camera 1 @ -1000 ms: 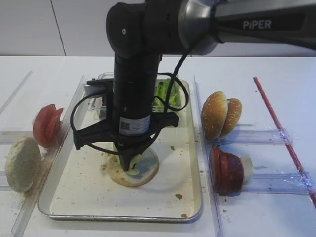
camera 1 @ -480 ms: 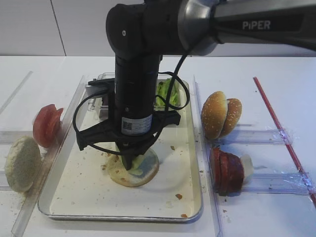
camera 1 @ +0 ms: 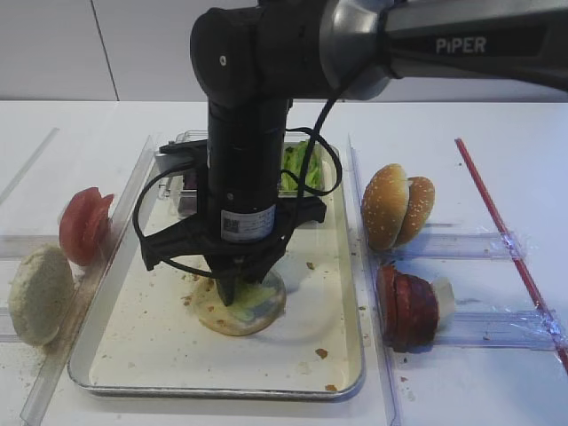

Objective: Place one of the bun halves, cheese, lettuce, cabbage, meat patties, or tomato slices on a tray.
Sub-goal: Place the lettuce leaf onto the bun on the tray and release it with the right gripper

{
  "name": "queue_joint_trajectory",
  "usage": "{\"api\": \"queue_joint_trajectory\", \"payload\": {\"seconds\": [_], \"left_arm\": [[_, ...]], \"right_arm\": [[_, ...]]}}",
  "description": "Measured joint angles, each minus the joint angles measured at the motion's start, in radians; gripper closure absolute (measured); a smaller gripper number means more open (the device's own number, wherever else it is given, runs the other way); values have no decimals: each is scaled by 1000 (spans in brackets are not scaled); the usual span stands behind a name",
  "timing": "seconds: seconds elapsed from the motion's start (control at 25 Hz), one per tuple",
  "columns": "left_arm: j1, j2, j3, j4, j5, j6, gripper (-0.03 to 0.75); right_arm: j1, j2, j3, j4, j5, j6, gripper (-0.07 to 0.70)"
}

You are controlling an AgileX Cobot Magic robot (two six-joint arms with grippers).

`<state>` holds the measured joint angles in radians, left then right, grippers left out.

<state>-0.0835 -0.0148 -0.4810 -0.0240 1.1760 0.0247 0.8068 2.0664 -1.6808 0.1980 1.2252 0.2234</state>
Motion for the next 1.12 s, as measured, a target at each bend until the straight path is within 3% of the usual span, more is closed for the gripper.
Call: {"api": "queue_joint_trajectory", "payload": {"seconds": [0.52,1.12], "left_arm": [[0,0,0,0,0,0,384],[0,0,0,0,0,0,384]], "right_arm": [[0,0,0,-4,0,0,151],[0,-43,0,-4,0,-2,134]]}}
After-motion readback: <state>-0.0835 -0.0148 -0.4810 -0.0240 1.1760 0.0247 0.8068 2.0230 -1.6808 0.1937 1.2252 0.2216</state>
